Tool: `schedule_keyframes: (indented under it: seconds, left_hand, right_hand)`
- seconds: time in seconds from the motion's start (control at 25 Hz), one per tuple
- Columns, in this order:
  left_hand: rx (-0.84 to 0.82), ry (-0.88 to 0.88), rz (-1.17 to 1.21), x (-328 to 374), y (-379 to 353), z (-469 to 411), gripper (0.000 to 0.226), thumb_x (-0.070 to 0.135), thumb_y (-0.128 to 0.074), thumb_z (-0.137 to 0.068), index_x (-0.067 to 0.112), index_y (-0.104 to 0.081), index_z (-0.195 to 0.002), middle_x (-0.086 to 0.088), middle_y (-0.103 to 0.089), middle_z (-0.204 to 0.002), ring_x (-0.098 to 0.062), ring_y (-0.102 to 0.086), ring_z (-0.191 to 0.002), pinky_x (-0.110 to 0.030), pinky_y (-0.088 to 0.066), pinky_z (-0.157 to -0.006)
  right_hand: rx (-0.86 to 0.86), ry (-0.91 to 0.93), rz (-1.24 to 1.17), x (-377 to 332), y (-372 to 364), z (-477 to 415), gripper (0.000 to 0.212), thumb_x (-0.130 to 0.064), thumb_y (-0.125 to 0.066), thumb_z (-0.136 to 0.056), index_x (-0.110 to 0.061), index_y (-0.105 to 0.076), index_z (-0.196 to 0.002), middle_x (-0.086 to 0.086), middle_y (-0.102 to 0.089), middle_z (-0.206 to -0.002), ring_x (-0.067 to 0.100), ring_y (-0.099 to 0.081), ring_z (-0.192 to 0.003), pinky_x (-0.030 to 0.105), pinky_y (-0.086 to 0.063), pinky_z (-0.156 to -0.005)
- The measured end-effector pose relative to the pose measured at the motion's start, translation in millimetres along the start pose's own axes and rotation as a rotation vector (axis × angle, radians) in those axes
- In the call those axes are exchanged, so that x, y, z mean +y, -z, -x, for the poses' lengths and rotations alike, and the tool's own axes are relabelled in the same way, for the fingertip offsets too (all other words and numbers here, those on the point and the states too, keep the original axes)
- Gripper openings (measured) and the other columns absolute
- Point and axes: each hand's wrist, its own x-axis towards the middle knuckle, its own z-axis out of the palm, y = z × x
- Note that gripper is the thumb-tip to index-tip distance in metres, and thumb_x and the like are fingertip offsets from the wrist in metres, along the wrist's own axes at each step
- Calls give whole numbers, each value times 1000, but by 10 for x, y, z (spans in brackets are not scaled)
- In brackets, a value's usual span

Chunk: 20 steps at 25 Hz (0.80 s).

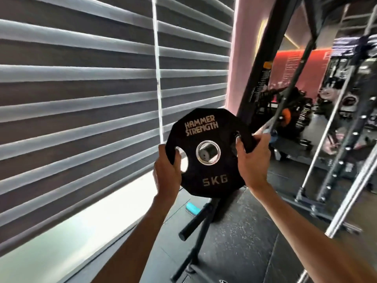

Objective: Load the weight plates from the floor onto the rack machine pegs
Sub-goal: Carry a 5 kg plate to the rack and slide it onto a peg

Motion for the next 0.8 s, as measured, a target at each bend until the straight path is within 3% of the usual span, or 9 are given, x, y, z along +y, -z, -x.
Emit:
schedule_keyframes:
  seconds: [0.08,0.16,0.28,0.44,0.6,0.68,0.8]
  left_hand:
    - [-40,15,25,-98,-186,-63,15,30,-54,-98,18,-48,-106,3,-64,-76,-20,-62,-65,-28,-41,-55]
    - [-69,30,48,-219,-354,-90,15,28,-54,-98,16,-49,-105,3,-62,-72,-17,-60,-61,-29,-42,-51]
    - [-88,29,64,-390,-487,-93,15,27,-54,-98,16,-49,-105,3,-60,-69,-16,-59,-56,-30,-48,-49]
    - [-76,27,109,-566,-552,-140,16,21,-56,-99,12,-51,-110,7,-58,-70,-2,-55,-54,-19,-43,-49]
    - [-93,32,145,-701,-651,-161,15,20,-55,-99,17,-49,-112,5,-60,-70,-7,-59,-55,-30,-53,-49]
    - [-103,28,169,-718,-684,-145,17,18,-53,-99,17,-48,-115,3,-61,-69,-9,-59,-54,-30,-53,-48]
    - [-130,20,170,-691,-758,-155,24,14,-53,-99,13,-46,-122,3,-63,-72,-6,-58,-53,-16,-46,-47]
  right_hand:
    - [8,-20,30,139,-58,-67,31,-34,-68,-89,-24,-39,-94,5,-61,-87,16,-61,-75,26,-48,-67]
    - [12,-47,58,234,-101,-95,29,-32,-68,-90,-20,-41,-95,4,-61,-84,7,-61,-73,20,-47,-66]
    - [27,-45,102,298,-177,-72,28,-22,-69,-90,-11,-44,-96,-11,-57,-74,-13,-57,-66,3,-38,-56]
    - [-6,-33,133,355,-344,-84,28,-22,-68,-91,-11,-43,-97,-15,-55,-75,-16,-56,-67,3,-38,-55]
    - [-16,21,156,395,-429,-66,29,-22,-67,-93,-11,-48,-112,-20,-56,-81,-18,-58,-73,5,-44,-60]
    - [-40,84,191,414,-447,-63,41,-28,-62,-96,-13,-45,-130,-18,-61,-91,-11,-62,-81,8,-47,-72]
    - [-90,233,304,505,-431,-62,47,-37,-51,-101,-15,-41,-141,0,-65,-123,12,-67,-105,29,-56,-88]
